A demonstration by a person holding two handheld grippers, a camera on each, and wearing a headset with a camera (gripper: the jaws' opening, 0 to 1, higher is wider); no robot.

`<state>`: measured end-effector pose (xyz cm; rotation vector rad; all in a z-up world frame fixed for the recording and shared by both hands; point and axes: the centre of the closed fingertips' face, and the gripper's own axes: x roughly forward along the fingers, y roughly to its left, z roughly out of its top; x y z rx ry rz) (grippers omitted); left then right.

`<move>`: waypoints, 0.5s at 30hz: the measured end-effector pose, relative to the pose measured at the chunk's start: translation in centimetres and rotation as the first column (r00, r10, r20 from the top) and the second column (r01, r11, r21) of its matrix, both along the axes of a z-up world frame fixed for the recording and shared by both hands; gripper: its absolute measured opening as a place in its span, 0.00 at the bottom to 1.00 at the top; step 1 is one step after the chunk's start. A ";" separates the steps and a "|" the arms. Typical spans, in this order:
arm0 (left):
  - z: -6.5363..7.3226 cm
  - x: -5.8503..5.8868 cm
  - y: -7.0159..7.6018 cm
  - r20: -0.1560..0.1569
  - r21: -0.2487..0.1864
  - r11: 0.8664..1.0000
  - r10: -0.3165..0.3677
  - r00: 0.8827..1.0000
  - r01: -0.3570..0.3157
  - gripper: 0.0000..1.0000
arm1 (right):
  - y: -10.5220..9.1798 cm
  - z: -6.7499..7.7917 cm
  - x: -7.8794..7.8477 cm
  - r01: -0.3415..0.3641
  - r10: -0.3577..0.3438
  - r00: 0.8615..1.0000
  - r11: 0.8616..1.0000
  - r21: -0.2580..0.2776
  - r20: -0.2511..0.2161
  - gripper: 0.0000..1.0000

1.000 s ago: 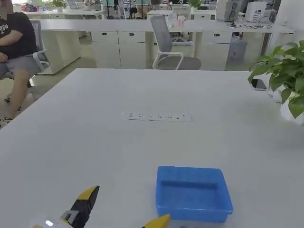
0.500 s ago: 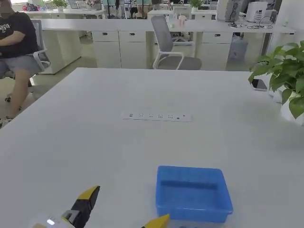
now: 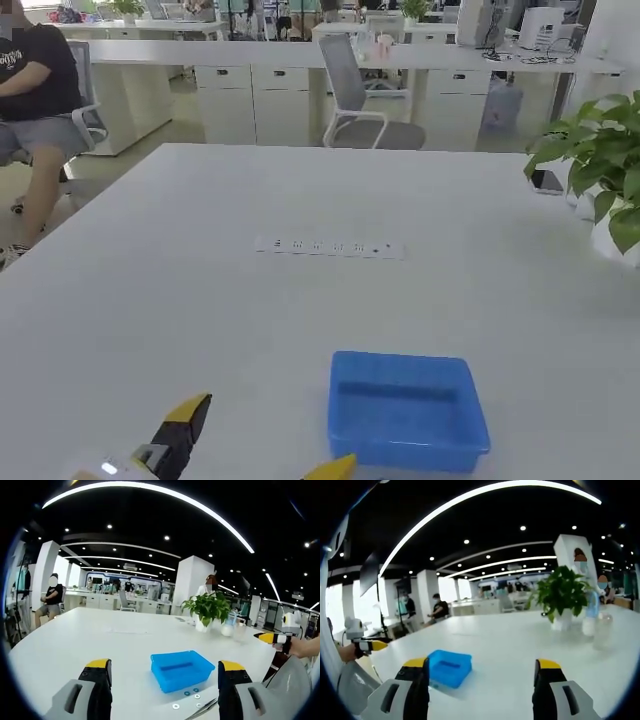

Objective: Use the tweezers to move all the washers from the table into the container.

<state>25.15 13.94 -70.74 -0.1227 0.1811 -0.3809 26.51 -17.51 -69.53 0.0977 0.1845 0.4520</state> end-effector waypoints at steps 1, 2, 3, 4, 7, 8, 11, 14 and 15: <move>0.0 0.0 0.0 0.000 0.001 1.000 -0.001 1.000 0.001 0.89 | 0.0 0.0 0.0 0.000 0.000 1.000 1.000 0.000 0.001 0.85; 0.0 0.0 -0.1 0.001 0.000 1.000 -0.002 1.000 0.002 0.89 | 0.0 0.0 0.0 0.000 0.000 1.000 1.000 0.000 0.001 0.85; 0.1 0.0 -0.1 0.004 -0.003 1.000 -0.003 1.000 0.003 0.90 | 0.0 0.0 0.0 0.000 0.000 1.000 1.000 -0.001 0.001 0.85; 0.2 0.0 -0.2 0.008 -0.009 1.000 -0.005 1.000 0.005 0.90 | 0.0 0.0 0.0 0.000 0.000 1.000 1.000 0.000 0.002 0.85; 0.8 0.0 -0.2 0.033 -0.036 0.999 -0.004 0.999 0.005 0.90 | -0.1 0.0 0.0 0.002 -0.002 1.000 1.000 -0.002 0.001 0.85; 0.8 0.0 -0.1 0.032 -0.036 0.999 -0.001 0.999 0.002 0.90 | -0.1 0.0 0.0 0.002 -0.002 1.000 1.000 -0.002 0.001 0.85; 0.5 0.0 0.1 0.019 -0.032 0.999 0.005 1.000 -0.005 0.90 | -0.1 -0.1 0.0 0.002 -0.002 1.000 1.000 -0.004 -0.001 0.85; 0.5 0.0 0.0 0.021 -0.029 1.000 0.006 1.000 -0.005 0.90 | -0.1 -0.2 0.0 0.000 0.000 1.000 1.000 -0.010 -0.005 0.84; 0.5 0.0 0.0 0.019 -0.029 1.000 0.005 1.000 -0.005 0.90 | -0.1 -0.2 0.0 -0.001 0.000 1.000 1.000 -0.012 -0.005 0.84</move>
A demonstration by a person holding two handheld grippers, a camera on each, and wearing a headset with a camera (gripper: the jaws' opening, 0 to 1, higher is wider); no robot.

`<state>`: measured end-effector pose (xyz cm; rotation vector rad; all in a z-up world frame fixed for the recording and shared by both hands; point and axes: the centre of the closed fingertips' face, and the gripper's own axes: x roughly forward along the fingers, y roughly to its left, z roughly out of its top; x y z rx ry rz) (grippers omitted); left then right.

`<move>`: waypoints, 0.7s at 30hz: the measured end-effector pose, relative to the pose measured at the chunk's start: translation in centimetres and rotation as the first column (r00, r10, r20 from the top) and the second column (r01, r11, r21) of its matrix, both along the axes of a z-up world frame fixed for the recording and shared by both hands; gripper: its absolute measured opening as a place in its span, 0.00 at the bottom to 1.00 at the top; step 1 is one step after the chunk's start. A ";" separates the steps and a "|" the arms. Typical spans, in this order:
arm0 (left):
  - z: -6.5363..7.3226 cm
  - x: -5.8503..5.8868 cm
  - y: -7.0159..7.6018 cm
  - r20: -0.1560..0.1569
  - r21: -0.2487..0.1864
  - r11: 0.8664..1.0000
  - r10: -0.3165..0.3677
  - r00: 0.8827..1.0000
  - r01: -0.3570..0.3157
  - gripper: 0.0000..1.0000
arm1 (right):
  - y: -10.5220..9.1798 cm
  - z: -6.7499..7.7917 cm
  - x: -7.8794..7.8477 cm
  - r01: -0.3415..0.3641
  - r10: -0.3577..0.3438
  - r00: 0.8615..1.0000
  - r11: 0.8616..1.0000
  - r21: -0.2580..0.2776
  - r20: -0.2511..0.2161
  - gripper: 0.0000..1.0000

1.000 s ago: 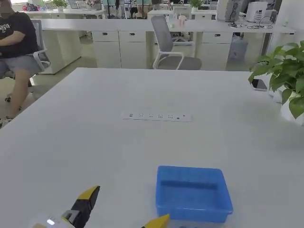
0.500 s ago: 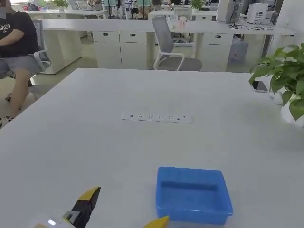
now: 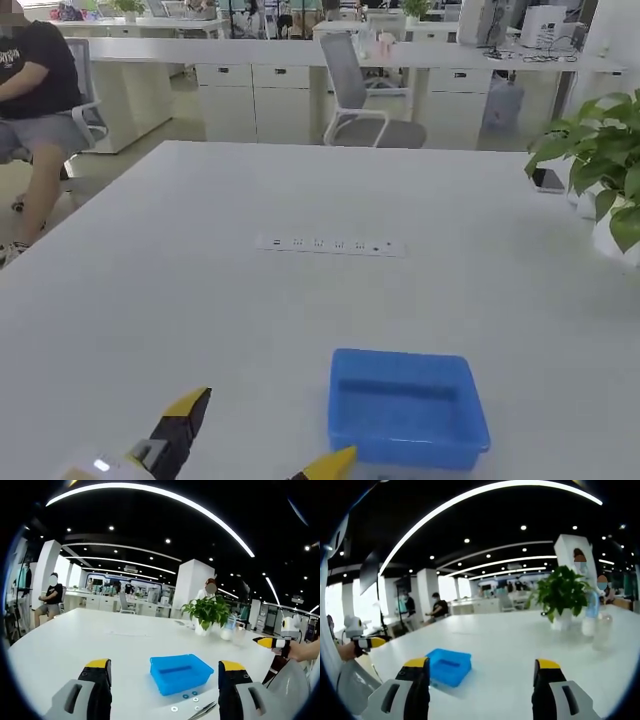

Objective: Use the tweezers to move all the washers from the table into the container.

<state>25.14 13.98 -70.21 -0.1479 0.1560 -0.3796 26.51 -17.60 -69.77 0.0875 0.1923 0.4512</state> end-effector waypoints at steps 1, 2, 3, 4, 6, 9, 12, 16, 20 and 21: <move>0.0 0.0 0.0 0.000 -0.001 1.000 -0.001 1.000 0.001 0.90 | 0.0 0.0 0.0 0.000 0.000 1.000 1.000 0.000 0.000 0.84; 0.3 0.0 -0.1 0.010 -0.012 1.000 -0.002 1.000 0.002 0.90 | 0.0 0.0 0.0 0.000 0.000 1.000 1.000 -0.001 0.000 0.84; 0.3 0.0 -0.1 0.012 -0.012 1.000 -0.001 1.000 0.001 0.90 | 0.0 0.0 0.0 0.001 -0.001 1.000 1.000 -0.001 -0.001 0.84; 0.2 0.0 -0.1 0.008 -0.010 1.000 -0.001 1.000 0.001 0.90 | -0.1 -0.1 0.0 0.002 -0.002 1.000 1.000 -0.002 -0.001 0.84; 0.1 0.0 -0.1 0.000 -0.006 1.000 0.000 1.000 0.000 0.90 | -0.1 -0.1 0.0 0.003 -0.003 1.000 1.000 -0.001 -0.004 0.84; 0.0 0.0 -0.1 0.000 -0.005 1.000 -0.002 1.000 0.002 0.90 | -0.1 -0.1 0.0 0.003 -0.003 1.000 1.000 -0.001 -0.004 0.83; -0.1 0.0 0.0 -0.002 -0.002 1.000 -0.004 1.000 0.004 0.90 | -0.2 -0.2 0.0 0.004 -0.004 1.000 1.000 -0.003 -0.006 0.83; -0.1 0.0 -0.1 -0.002 -0.003 1.000 -0.009 1.000 0.009 0.90 | -0.2 -0.1 0.0 0.006 -0.006 1.000 1.000 -0.005 -0.004 0.83; 0.0 -0.2 -0.2 -0.008 -0.007 1.000 -0.019 1.000 0.019 0.88 | -0.2 -0.2 0.0 0.005 -0.005 1.000 1.000 -0.014 -0.007 0.83; 0.0 -0.2 -0.2 -0.012 -0.012 1.000 -0.026 1.000 0.025 0.87 | -0.2 -0.5 -0.1 0.002 -0.002 1.000 1.000 -0.030 -0.017 0.83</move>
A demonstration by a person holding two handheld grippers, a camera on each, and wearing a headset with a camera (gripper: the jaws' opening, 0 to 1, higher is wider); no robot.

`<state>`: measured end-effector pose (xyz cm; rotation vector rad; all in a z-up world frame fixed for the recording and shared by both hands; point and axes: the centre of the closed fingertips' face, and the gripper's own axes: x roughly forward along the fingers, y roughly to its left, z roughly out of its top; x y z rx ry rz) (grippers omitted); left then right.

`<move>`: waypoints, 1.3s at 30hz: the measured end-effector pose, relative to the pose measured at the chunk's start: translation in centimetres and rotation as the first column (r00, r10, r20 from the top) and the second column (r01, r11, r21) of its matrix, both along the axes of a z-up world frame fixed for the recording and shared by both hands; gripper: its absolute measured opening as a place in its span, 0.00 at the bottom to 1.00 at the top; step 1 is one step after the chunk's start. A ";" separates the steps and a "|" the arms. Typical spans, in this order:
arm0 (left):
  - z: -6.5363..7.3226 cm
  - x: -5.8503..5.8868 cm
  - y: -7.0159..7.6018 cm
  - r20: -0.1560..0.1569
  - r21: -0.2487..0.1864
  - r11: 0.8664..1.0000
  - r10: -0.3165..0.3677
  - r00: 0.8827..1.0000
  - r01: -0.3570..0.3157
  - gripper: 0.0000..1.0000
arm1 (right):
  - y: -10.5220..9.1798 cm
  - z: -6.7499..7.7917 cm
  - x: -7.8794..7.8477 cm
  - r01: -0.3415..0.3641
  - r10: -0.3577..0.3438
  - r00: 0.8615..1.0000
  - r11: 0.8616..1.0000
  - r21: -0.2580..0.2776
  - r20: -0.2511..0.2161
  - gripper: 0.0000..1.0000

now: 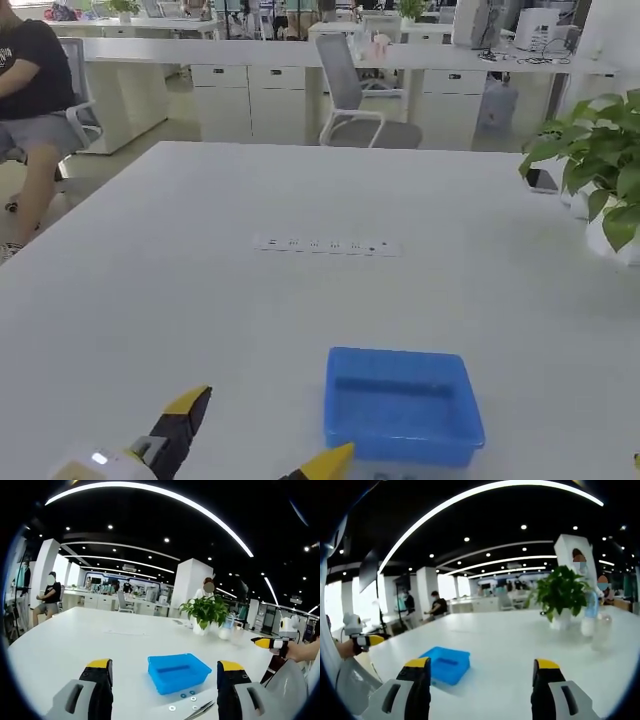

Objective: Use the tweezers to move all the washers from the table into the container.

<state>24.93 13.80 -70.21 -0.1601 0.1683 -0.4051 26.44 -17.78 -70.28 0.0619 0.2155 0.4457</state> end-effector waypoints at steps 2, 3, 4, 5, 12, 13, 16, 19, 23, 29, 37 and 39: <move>-0.2 -0.1 -0.1 -0.020 -0.011 1.000 -0.019 1.000 0.019 0.85 | 0.2 -0.5 -0.1 -0.012 0.011 1.000 1.000 -0.029 -0.022 0.82; -0.6 -0.2 -0.2 -0.057 -0.018 1.000 -0.026 0.998 0.025 0.84 | 0.4 -1.0 -0.3 -0.033 0.030 0.999 0.998 -0.060 -0.045 0.81; -0.5 -0.2 -0.3 -0.059 -0.017 0.999 -0.032 0.998 0.031 0.81 | 0.7 -1.2 -0.4 -0.050 0.045 0.997 0.995 -0.085 -0.055 0.76; -0.5 -0.4 -0.7 -0.071 -0.036 0.998 -0.062 0.996 0.059 0.78 | 1.3 -1.6 -0.8 -0.095 0.087 0.993 0.988 -0.119 -0.075 0.70; -3.2 -2.1 -3.2 -0.221 0.033 0.943 -0.315 0.923 0.330 0.50 | 4.0 -4.5 -2.5 -0.298 0.231 0.943 0.905 -0.304 -0.237 0.36; -3.6 -2.3 -3.3 -0.236 0.035 0.937 -0.331 0.914 0.348 0.48 | 4.5 -4.8 -2.6 -0.308 0.236 0.939 0.901 -0.306 -0.250 0.34; -4.9 -3.3 -3.8 -0.303 0.010 0.908 -0.397 0.866 0.420 0.40 | 6.5 -5.2 -2.9 -0.358 0.282 0.920 0.888 -0.289 -0.272 0.34; -6.7 -4.0 -3.8 -0.366 0.038 0.872 -0.443 0.819 0.489 0.33 | 8.6 -5.6 -3.1 -0.408 0.333 0.900 0.871 -0.273 -0.282 0.32; -8.7 -4.4 -3.8 -0.421 0.155 0.807 -0.467 0.777 0.569 0.26 | 10.8 -6.6 -3.5 -0.459 0.383 0.874 0.853 -0.248 -0.300 0.30; -11.0 -4.6 -4.1 -0.507 0.225 0.723 -0.485 0.712 0.653 0.22 | 12.6 -7.4 -4.5 -0.516 0.430 0.845 0.811 -0.276 -0.319 0.28; -13.1 -4.4 -4.4 -0.574 0.322 0.595 -0.496 0.651 0.737 0.15 | 12.8 -8.1 -5.0 -0.551 0.447 0.824 0.774 -0.311 -0.348 0.25; -13.2 -4.2 -4.8 -0.579 0.321 0.586 -0.501 0.643 0.744 0.14 | 12.9 -8.2 -5.2 -0.560 0.452 0.819 0.765 -0.318 -0.355 0.24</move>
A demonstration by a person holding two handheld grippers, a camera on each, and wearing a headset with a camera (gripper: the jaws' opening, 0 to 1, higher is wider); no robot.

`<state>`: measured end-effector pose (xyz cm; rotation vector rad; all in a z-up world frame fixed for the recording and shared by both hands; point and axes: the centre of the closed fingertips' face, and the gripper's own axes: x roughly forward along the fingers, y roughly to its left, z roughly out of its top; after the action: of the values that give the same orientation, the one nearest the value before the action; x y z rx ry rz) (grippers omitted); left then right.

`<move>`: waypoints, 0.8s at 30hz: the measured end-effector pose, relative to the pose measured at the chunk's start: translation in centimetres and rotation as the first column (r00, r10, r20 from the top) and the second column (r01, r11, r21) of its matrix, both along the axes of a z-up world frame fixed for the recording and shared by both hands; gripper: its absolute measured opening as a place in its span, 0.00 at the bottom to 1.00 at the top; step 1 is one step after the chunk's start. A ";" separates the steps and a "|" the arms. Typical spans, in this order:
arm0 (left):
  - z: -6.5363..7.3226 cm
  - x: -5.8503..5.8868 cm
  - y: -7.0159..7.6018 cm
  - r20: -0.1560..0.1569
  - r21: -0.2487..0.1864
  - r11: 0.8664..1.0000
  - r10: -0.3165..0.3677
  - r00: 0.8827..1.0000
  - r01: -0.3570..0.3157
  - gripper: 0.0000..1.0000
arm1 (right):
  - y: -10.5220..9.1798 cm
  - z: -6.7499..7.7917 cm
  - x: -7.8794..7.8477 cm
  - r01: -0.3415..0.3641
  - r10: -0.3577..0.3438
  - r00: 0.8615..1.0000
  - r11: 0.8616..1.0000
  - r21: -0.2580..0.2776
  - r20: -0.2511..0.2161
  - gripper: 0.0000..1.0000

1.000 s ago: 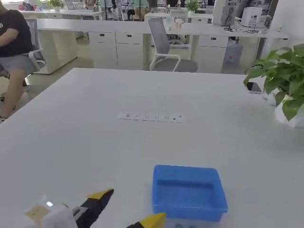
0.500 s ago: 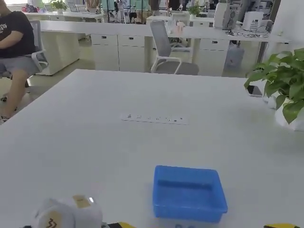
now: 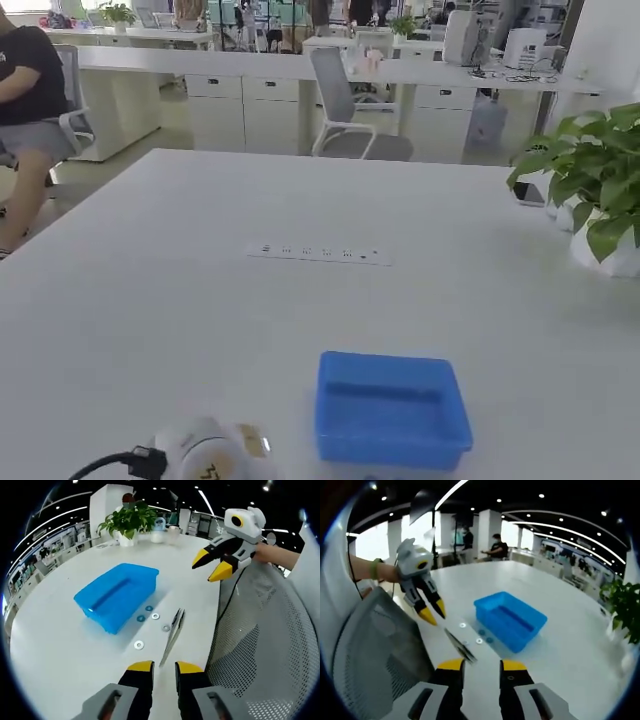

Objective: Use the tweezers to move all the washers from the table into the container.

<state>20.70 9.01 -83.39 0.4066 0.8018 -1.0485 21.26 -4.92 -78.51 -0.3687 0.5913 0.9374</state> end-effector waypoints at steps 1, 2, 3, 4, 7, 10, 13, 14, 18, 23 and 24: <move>0.0 0.1 -0.1 -0.003 0.000 1.000 0.001 1.000 -0.001 0.13 | 0.2 -0.2 -0.2 -0.013 0.013 1.000 1.000 -0.008 -0.003 0.24; -0.1 0.2 -0.2 -0.008 0.004 1.000 -0.004 1.000 0.004 0.12 | 0.3 -0.2 -0.3 -0.022 0.022 1.000 1.000 -0.013 -0.003 0.24; -0.3 0.3 -0.3 -0.013 0.017 1.000 -0.020 1.000 0.020 0.11 | 0.5 -0.4 -0.5 -0.037 0.037 0.999 0.999 -0.023 -0.005 0.24; -0.6 0.2 -0.3 -0.019 0.042 0.998 -0.039 0.999 0.040 0.11 | 0.7 -0.6 -0.7 -0.055 0.054 0.998 0.998 -0.036 -0.007 0.23; -1.2 0.3 -0.4 -0.022 0.090 0.993 -0.076 0.997 0.077 0.11 | 0.9 -1.2 -1.2 -0.087 0.087 0.996 0.993 -0.076 -0.013 0.23; -1.5 0.5 -0.9 -0.018 0.100 0.990 -0.097 0.995 0.099 0.08 | 1.1 -1.6 -1.5 -0.109 0.107 0.994 0.990 -0.094 -0.023 0.23; -2.0 0.4 -1.0 -0.032 0.123 0.985 -0.114 0.993 0.117 0.07 | 1.4 -1.7 -1.8 -0.125 0.122 0.992 0.988 -0.094 -0.030 0.23; -2.1 0.4 -0.9 -0.028 0.140 0.982 -0.128 0.991 0.131 0.07 | 1.5 -1.7 -1.8 -0.128 0.126 0.992 0.987 -0.095 -0.031 0.23; -2.2 0.3 -1.2 -0.022 0.146 0.977 -0.156 0.988 0.157 0.04 | 1.6 -2.1 -1.9 -0.140 0.137 0.990 0.984 -0.111 -0.034 0.23; -2.7 0.3 -0.9 -0.014 0.176 0.969 -0.174 0.985 0.174 0.04 | 2.3 -1.5 -1.7 -0.117 0.115 0.993 0.992 -0.049 -0.038 0.23; -2.7 0.2 -0.8 -0.006 0.183 0.967 -0.181 0.983 0.179 0.03 | 2.4 -1.4 -1.6 -0.110 0.109 0.993 0.993 -0.036 -0.037 0.23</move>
<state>20.92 8.20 -86.08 0.6512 0.8663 -1.1437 19.70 -2.52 -79.87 -0.4229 0.6260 1.0408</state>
